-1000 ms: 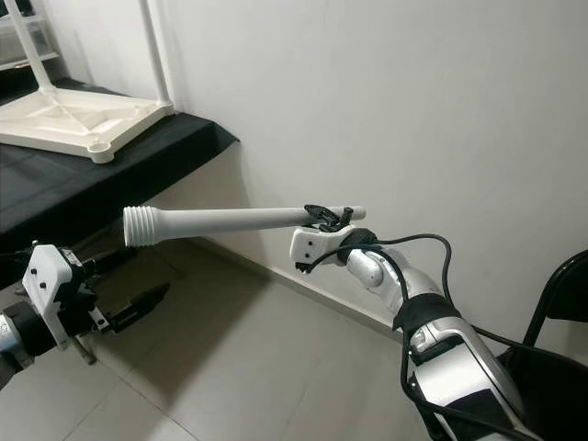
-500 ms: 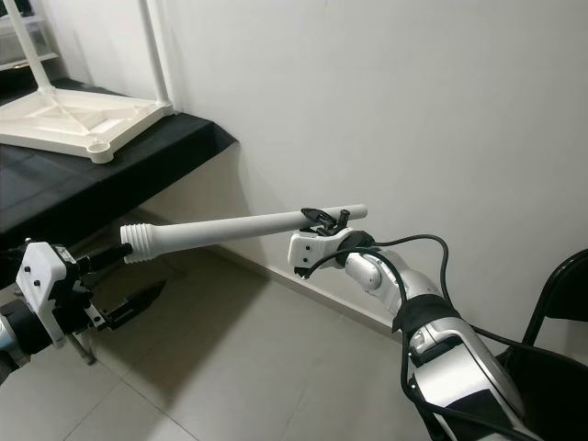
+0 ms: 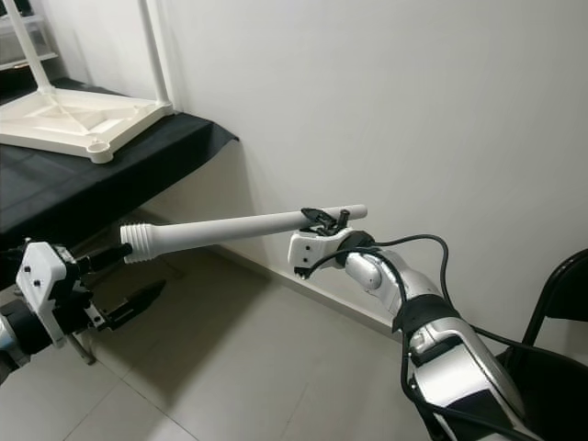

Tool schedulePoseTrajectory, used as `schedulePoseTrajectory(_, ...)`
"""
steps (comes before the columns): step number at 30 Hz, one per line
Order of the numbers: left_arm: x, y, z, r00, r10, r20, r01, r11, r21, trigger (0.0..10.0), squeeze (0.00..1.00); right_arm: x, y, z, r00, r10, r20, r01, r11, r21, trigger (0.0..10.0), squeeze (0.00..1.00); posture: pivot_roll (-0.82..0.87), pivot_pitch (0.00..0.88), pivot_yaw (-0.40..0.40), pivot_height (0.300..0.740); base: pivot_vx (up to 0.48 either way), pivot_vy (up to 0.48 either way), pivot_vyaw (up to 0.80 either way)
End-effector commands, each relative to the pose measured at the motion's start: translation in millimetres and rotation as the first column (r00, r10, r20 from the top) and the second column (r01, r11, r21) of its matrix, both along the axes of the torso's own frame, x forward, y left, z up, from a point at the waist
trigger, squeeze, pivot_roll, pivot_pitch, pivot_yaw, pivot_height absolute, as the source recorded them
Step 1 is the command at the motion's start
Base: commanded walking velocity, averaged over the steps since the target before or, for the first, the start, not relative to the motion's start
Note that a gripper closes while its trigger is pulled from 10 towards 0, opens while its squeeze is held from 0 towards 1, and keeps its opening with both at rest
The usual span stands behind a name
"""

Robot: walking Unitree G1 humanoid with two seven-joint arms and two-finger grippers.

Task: Building children table

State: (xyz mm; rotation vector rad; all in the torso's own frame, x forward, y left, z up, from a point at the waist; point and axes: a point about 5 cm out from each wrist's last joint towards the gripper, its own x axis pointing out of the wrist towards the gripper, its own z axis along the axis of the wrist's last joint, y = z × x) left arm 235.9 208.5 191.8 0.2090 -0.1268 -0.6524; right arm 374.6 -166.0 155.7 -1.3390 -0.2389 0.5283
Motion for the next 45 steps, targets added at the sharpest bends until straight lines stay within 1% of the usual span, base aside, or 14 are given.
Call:
schedulePoseTrajectory(1,-0.6,1.4,2,1.0,-0.002,-0.004,0.002,1.0,0.011,10.0,0.0,-0.6,0.9,1,1.0,0.014,0.006,-0.014,1.0,-0.002,10.0,0.0,-0.05,0.0,-0.044,0.74,0.0,0.0,0.0)
schedulePoseTrajectory(28,-0.6,1.4,2,1.0,-0.002,-0.004,0.002,1.0,0.011,10.0,0.0,-0.6,0.9,1,1.0,0.014,0.006,-0.014,1.0,-0.002,10.0,0.0,-0.05,0.0,-0.044,0.74,0.0,0.0,0.0)
schedulePoseTrajectory(30,-0.8,2.1,2,1.0,0.001,-0.004,-0.001,1.0,0.011,10.0,0.0,-1.1,1.2,0,1.0,0.017,0.007,-0.017,1.0,-0.002,10.0,0.0,-0.05,0.0,0.0,0.74,0.0,0.0,0.0)
schedulePoseTrajectory(31,0.6,6.2,2,0.999,0.037,0.01,-0.038,0.999,0.021,10.0,0.0,6.7,-19.3,2,0.984,-0.169,-0.055,0.175,0.976,0.132,10.0,0.0,-0.06,0.0,0.0,0.74,0.0,0.0,0.0)
schedulePoseTrajectory(32,1.7,8.4,1,0.998,0.066,0.021,-0.066,0.997,0.026,10.0,0.0,10.7,-33.1,0,0.941,-0.296,-0.163,0.332,0.899,0.286,10.0,0.0,-0.06,0.0,0.0,0.74,0.0,0.0,0.0)
schedulePoseTrajectory(33,1.7,8.4,1,0.998,0.066,0.021,-0.066,0.997,0.026,10.0,0.0,10.7,-33.1,0,0.941,-0.296,-0.163,0.332,0.899,0.286,10.0,0.0,-0.06,0.0,0.0,0.74,0.0,0.0,0.0)
schedulePoseTrajectory(34,2.2,9.5,1,0.996,0.084,0.028,-0.085,0.996,0.027,10.0,0.0,12.0,-40.1,-3,0.899,-0.35,-0.264,0.432,0.808,0.4,10.0,0.0,-0.06,0.0,0.0,0.74,0.0,0.0,0.0)
schedulePoseTrajectory(35,2.2,9.5,1,0.996,0.084,0.028,-0.085,0.996,0.027,10.0,0.0,12.0,-40.1,-3,0.899,-0.35,-0.264,0.432,0.808,0.4,10.0,0.0,-0.06,0.0,0.0,0.74,0.0,0.0,0.0)
schedulePoseTrajectory(36,2.2,8.8,0,0.995,0.093,0.031,-0.094,0.995,0.022,10.0,0.0,12.6,-41.6,-7,0.863,-0.362,-0.353,0.501,0.702,0.506,10.0,0.0,-0.06,0.0,0.0,0.74,0.0,0.0,0.0)
schedulePoseTrajectory(37,1.9,7.5,0,0.995,0.093,0.031,-0.093,0.996,0.016,10.0,0.0,13.1,-39.2,-8,0.853,-0.351,-0.387,0.52,0.64,0.566,10.0,0.0,-0.05,0.0,0.0,0.74,0.0,0.0,0.0)
schedulePoseTrajectory(38,1.9,7.5,0,0.995,0.093,0.031,-0.093,0.996,0.016,10.0,0.0,13.1,-39.2,-8,0.853,-0.351,-0.387,0.52,0.64,0.566,10.0,0.0,-0.05,0.0,0.0,0.74,0.0,0.0,0.0)
schedulePoseTrajectory(39,1.8,6.4,0,0.995,0.091,0.031,-0.091,0.996,0.011,10.0,0.0,13.1,-37.3,-9,0.848,-0.354,-0.393,0.529,0.598,0.602,10.0,0.0,-0.05,0.0,0.0,0.74,0.0,0.0,0.0)
schedulePoseTrajectory(43,2.0,6.3,0,0.996,0.089,0.031,-0.089,0.996,0.011,10.0,0.0,12.2,-36.8,-10,0.85,-0.361,-0.383,0.526,0.605,0.598,10.0,0.0,-0.05,0.0,0.0,0.74,0.0,0.0,0.0)
schedulePoseTrajectory(45,3.1,6.8,0,0.995,0.092,0.034,-0.093,0.996,0.01,10.0,0.0,12.0,-35.2,-11,0.848,-0.349,-0.399,0.53,0.587,0.613,10.0,0.0,-0.06,0.0,0.0,0.74,0.0,0.0,0.0)
